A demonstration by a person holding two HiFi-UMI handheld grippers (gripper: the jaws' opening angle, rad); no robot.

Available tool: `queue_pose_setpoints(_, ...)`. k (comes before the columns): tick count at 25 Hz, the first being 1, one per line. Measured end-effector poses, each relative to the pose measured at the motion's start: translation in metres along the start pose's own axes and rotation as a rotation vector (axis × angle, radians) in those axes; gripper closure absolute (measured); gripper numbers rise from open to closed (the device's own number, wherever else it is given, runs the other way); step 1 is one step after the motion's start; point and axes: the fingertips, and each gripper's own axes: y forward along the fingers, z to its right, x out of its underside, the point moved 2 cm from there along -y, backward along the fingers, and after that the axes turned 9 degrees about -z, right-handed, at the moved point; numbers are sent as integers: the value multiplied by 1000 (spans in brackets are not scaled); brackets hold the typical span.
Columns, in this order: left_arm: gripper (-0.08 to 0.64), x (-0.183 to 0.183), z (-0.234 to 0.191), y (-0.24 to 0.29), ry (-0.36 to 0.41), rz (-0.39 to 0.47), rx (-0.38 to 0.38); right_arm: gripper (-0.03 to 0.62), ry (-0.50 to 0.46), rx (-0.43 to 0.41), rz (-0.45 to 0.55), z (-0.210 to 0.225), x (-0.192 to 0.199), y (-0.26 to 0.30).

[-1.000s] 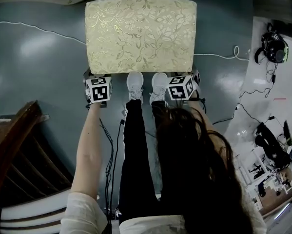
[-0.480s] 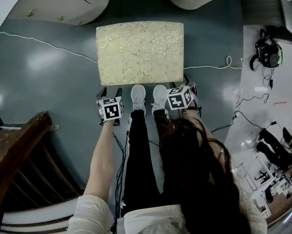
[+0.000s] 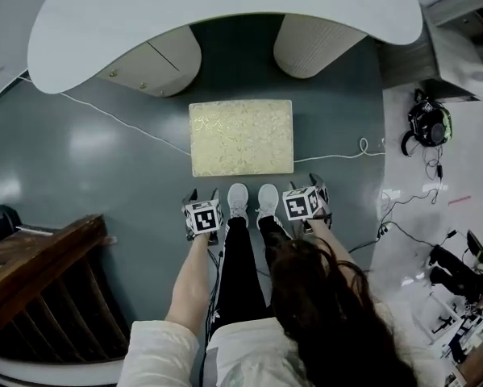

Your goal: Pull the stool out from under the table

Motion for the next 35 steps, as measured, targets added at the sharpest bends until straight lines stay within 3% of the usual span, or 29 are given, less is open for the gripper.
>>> queue_pose_setpoints(4,287,-3,19,-63,-9,20,13,307,0,5,28,10,-5,-69)
queue_pose_setpoints(8,287,-13,32,-120,81,16,7,308,-17,-7,58,14,-14,-134)
queue_pose_setpoints(10,287,-32,31,-148,88,51,-10,308,-18,1,104,22,-30,-166)
queue_pose_setpoints(16,287,-131,33,-234,5,385,10,307,-14,19,306,50,-84,-254)
queue_pose_setpoints(19,287,-185,57,-285,30,561,42,307,-10,39,478,72,-114,-301)
queue_pose_setpoints(23,287,-234,93,-369,108,788,57,308,119,23,739,98,-144,-372)
queue_pose_setpoints(27,287,-250,143,-453,189,998,73,307,216,29,962,125,-147,-446)
queue_pose_setpoints(30,288,-250,167,-502,233,1114,68,324,232,24,1135,134,-143,-502)
queue_pose_setpoints(32,296,-245,174,-525,228,1177,81,421,239,28,1223,132,-136,-529)
queue_pose_setpoints(35,367,-228,179,-550,207,1248,80,491,230,-5,1294,120,-125,-550)
